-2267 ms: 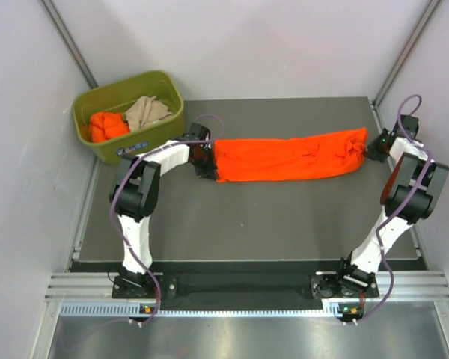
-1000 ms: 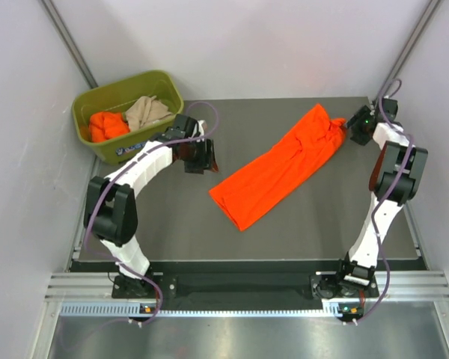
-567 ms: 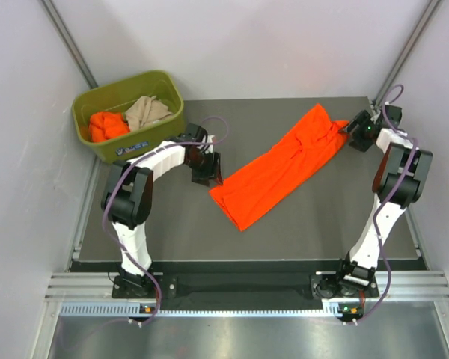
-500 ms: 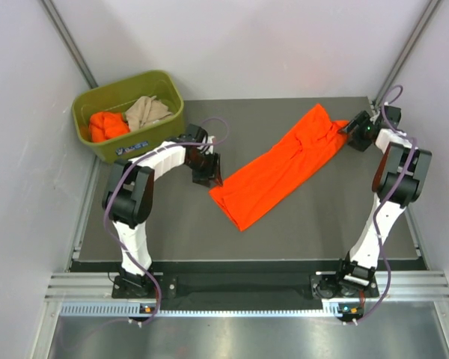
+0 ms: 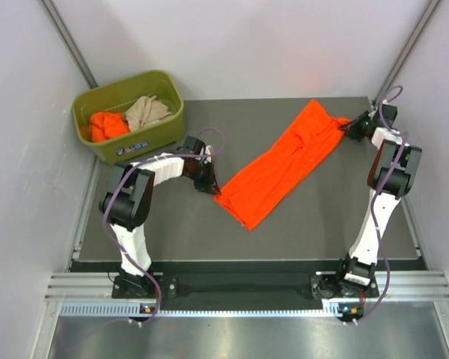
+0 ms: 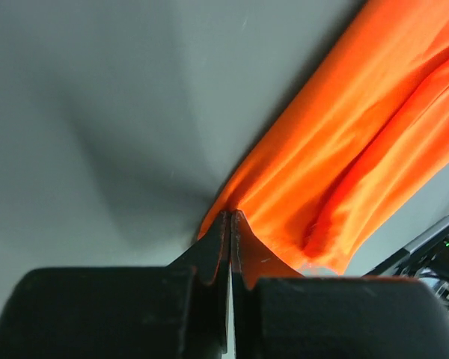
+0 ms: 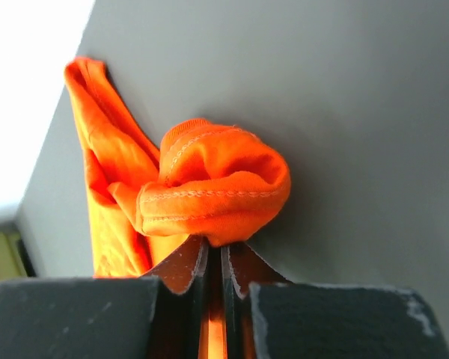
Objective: Fold and stack the t-shirts
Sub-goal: Fold the tshirt
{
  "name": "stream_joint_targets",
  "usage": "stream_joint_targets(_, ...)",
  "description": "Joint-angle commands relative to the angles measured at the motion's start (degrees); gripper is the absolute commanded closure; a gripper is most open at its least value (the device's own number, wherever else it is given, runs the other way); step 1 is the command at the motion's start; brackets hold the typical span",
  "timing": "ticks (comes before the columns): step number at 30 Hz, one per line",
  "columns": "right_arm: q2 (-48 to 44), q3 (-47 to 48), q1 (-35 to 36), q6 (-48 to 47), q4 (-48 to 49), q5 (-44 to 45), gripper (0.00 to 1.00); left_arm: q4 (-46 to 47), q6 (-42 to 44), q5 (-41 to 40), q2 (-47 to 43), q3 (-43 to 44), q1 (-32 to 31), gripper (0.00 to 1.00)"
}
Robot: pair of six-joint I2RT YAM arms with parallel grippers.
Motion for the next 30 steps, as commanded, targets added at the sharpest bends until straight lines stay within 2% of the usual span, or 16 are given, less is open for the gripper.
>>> stream_joint_targets(1,2.67,7.02,0.5,2.54,5.93,-0.18,1.0,-3.01,-3.57,-5.47,-3.24,-5.59,-0.74,1.0)
stream_joint_targets(6,9.26,17.11,2.96,5.17,5.58,-2.11,1.0,-2.75,-6.91,-6.79,-9.83,-11.49,-2.14,1.0)
stream_joint_targets(9,10.86,18.89,4.37,5.88,4.79,-2.46,0.96,-3.19,-7.71,-6.97,-11.16,-11.67,-3.72,1.0)
stream_joint_targets(10,10.68,18.46,4.46,6.23,4.79,-2.46,0.92,-3.45,-7.79,-7.06,-11.16,-11.32,-4.08,1.0)
stream_joint_targets(11,9.81,17.93,4.55,6.23,4.53,-2.46,0.78,-3.71,-7.8,-7.23,-10.9,-10.18,-4.08,1.0)
stream_joint_targets(13,8.49,16.35,4.37,5.27,0.86,-2.2,0.65,-5.03,-7.1,-8.37,-10.46,-8.25,-4.08,0.99)
stream_joint_targets(14,6.74,16.0,4.11,4.14,-0.99,-2.03,0.54,-5.64,-5.96,-8.81,-9.5,-5.46,-4.08,0.96)
stream_joint_targets(16,4.45,14.86,3.32,0.53,-8.17,-0.63,0.48,-8.7,-4.38,-10.04,-7.66,-0.45,-3.99,0.89)
stream_joint_targets(17,1.65,14.24,2.97,-2.09,-10.74,-0.01,0.41,-9.77,-3.06,-10.74,-7.3,1.24,-3.99,0.85)
stream_joint_targets(20,-5.11,11.17,1.04,-6.84,-20.03,3.5,0.29,-12.67,-0.86,-12.33,-6.94,5.63,-3.99,0.73)
stream_joint_targets(22,-8.64,8.1,0.16,-8.96,-24.63,5.78,0.25,-12.33,-0.15,-11.9,-8.42,6.0,-3.9,0.64)
stream_joint_targets(23,-12.57,6.69,0.07,-11.23,-27.79,6.41,0.22,-10.59,0.72,-10.24,-9.04,5.65,-3.82,0.49)
stream_joint_targets(24,-14.87,2.68,0.15,-12.39,-28.95,7.02,0.21,-9.79,1.17,-9.26,-9.66,5.3,-3.82,0.45)
stream_joint_targets(28,-27.44,-12.36,0.77,-14.16,-30.1,8.52,0.17,-7.59,3.63,-3.72,-9.93,5.21,-3.73,0.39)
stream_joint_targets(30,-35.26,-22.43,1.64,-13.2,-29.15,7.3,0.21,-7.41,4.59,-2.76,-9.23,5.21,-3.55,0.4)
